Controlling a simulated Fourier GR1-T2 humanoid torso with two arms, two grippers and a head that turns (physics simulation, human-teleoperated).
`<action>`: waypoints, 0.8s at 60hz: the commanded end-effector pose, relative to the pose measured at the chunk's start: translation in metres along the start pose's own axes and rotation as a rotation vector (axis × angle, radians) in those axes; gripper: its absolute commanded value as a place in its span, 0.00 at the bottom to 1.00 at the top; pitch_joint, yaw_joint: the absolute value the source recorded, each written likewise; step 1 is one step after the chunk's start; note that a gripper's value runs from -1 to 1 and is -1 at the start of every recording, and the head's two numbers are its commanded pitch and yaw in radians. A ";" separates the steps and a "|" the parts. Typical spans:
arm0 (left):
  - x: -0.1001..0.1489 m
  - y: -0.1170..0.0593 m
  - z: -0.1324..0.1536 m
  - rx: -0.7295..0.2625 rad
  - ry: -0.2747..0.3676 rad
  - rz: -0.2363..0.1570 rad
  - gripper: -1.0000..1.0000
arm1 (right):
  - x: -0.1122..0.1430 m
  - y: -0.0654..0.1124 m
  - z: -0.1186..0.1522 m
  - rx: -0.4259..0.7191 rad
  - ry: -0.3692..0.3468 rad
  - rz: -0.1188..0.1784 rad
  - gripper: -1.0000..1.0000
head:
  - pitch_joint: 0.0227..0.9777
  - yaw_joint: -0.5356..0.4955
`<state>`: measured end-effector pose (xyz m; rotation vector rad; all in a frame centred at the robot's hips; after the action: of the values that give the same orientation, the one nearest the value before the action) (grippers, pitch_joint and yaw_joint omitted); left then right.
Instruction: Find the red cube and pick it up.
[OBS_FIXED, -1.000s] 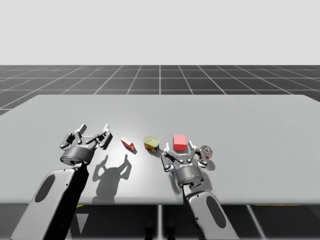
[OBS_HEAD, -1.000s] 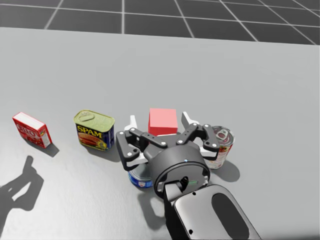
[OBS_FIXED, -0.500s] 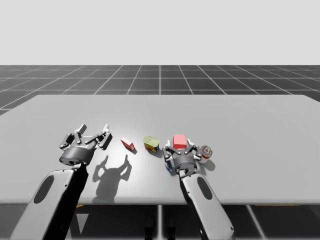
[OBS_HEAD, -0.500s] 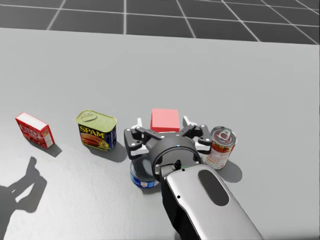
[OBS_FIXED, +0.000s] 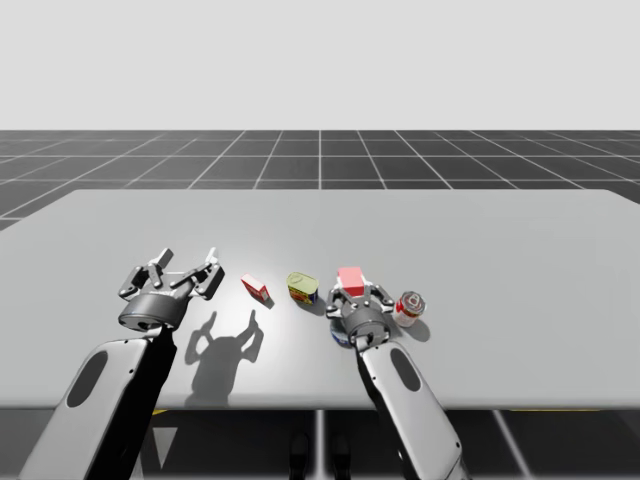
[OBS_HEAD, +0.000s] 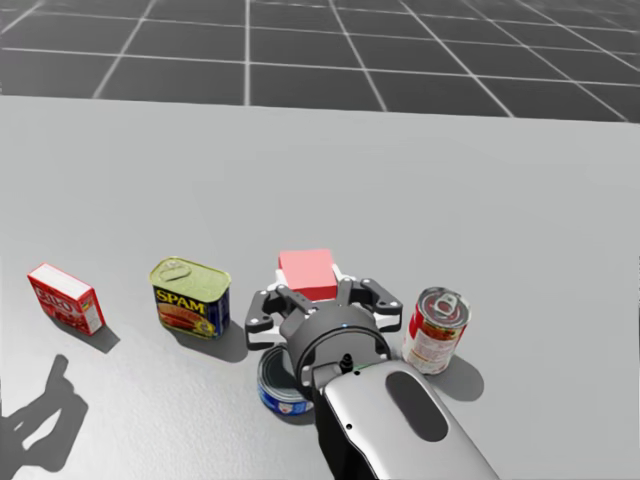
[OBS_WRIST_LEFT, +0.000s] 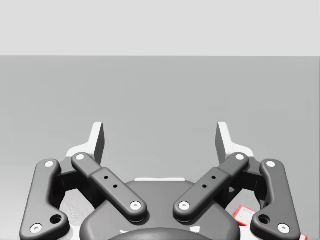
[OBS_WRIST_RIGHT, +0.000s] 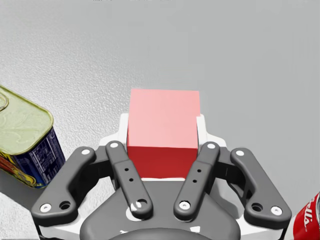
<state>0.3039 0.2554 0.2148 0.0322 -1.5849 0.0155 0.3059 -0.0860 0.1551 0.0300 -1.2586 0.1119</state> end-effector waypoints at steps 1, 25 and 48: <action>0.000 0.000 0.000 0.001 0.002 0.000 0.00 | -0.011 -0.007 -0.001 -0.091 0.031 -0.017 1.00 | 0.64 0.37; -0.001 -0.001 0.000 0.003 0.002 -0.002 0.00 | -0.008 -0.009 0.004 -0.095 0.008 -0.031 1.00 | 0.44 0.37; -0.001 0.000 0.000 0.005 0.002 0.001 0.00 | 0.057 -0.013 0.044 -0.102 -0.219 -0.039 1.00 | 0.43 0.37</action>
<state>0.3036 0.2546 0.2136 0.0343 -1.5826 0.0188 0.2800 -0.0902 0.1831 0.0421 -1.3641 0.1051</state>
